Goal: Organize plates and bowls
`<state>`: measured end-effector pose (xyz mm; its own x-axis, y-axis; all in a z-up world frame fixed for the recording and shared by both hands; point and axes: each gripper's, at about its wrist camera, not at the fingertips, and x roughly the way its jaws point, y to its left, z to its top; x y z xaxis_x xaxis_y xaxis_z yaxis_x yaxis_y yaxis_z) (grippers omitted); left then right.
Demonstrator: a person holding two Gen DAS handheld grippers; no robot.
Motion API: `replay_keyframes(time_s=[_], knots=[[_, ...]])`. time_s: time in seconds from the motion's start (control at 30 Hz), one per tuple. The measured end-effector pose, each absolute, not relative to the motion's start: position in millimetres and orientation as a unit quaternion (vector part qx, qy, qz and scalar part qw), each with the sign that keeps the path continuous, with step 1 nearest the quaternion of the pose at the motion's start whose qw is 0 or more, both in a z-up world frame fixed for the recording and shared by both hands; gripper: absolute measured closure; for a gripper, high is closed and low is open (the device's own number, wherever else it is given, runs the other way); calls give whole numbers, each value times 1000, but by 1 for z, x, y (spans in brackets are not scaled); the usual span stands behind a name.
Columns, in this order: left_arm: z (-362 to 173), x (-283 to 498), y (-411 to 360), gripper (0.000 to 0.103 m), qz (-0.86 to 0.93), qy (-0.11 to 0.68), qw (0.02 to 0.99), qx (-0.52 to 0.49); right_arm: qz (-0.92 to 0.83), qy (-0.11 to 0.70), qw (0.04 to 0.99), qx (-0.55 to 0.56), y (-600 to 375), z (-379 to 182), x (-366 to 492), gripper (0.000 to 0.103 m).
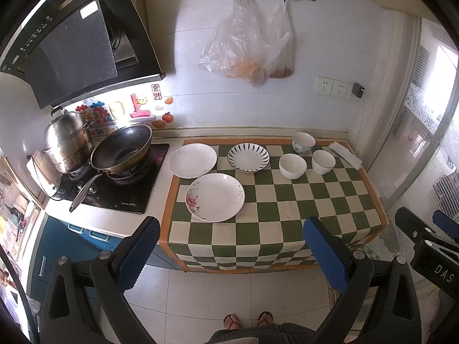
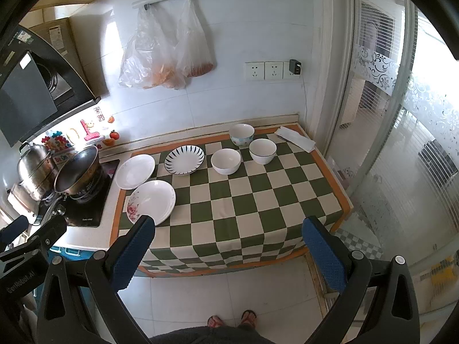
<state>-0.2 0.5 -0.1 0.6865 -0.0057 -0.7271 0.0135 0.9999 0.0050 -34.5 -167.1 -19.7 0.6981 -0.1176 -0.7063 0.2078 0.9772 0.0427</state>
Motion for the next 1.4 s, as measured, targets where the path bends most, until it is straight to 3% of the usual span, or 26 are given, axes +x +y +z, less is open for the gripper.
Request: replay_keyframes(time_s=[1.4], knots=[[-1,10,9,1,-6,397,918,2,-84,377,921,57,-156,-20,-26,0]])
